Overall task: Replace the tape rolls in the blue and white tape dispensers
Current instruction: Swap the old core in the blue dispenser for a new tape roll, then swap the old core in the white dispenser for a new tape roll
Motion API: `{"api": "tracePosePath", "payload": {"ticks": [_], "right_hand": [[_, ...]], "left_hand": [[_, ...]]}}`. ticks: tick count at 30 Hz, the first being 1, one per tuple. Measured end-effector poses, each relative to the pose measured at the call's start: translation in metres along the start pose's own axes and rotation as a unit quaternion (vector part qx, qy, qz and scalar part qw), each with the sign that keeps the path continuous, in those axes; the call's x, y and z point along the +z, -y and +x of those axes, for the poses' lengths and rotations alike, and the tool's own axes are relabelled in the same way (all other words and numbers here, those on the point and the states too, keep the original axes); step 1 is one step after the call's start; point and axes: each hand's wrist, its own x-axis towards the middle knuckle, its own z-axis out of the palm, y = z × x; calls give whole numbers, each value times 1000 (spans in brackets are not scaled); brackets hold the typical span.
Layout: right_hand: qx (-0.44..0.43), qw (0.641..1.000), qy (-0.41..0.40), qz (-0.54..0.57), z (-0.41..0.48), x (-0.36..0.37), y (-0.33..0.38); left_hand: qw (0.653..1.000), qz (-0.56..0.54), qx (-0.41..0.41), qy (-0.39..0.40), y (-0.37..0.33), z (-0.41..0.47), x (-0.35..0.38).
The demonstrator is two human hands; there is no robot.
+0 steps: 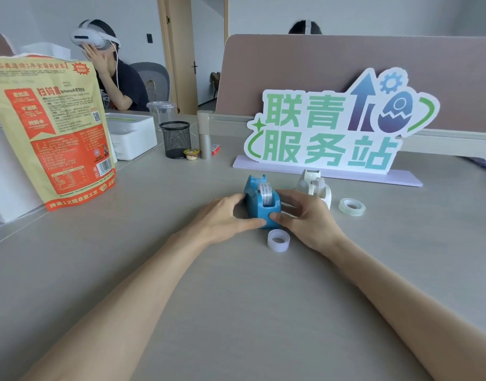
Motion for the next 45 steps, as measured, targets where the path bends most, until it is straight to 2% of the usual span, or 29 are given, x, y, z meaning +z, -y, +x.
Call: {"api": "tracePosePath", "payload": {"ticks": [5, 8, 11, 14, 18, 22, 24, 26, 28, 30, 34, 38, 42, 45], "right_hand": [[24, 997, -23, -69, 24, 10, 4], [33, 991, -47, -124, 39, 17, 0], [41, 985, -67, -156, 48, 21, -3], [37, 987, -78, -133, 47, 23, -6], [44, 990, -73, -109, 32, 14, -5], [40, 989, -90, -114, 14, 2, -10], [20, 987, -90, -132, 3, -5, -10], [-2, 984, -87, -157, -9, -12, -7], [-29, 981, -77, -178, -20, -20, -6], [-68, 969, -60, -232, -30, -28, -7], [-135, 917, -28, -374, -43, -33, -13], [-156, 905, -27, -396, -42, -31, -12], [-149, 910, -21, -387, -37, -30, -11], [-149, 909, -13, -388, -35, -30, -10]], "left_hand": [[997, -77, -8, -8, 7, 15, 2], [995, -85, -22, -35, 9, 29, 7], [997, -33, -27, -72, 2, 36, 10], [994, 50, -17, -97, -4, 37, 12], [988, 102, 20, -113, -6, 28, 17], [972, 66, 120, -191, -4, 14, 23], [975, 6, 149, -166, -10, 1, 22], [986, -28, 146, -79, -18, -15, 21], [990, -19, 139, -2, -24, -28, 20], [989, 10, 144, 12, -26, -34, 20], [984, 20, 174, -5, -28, -35, 19], [990, -35, 136, -20, -25, -34, 14], [983, 7, 28, -181, 0, -14, 3], [977, 35, -15, -212, 13, 7, -1]]}}
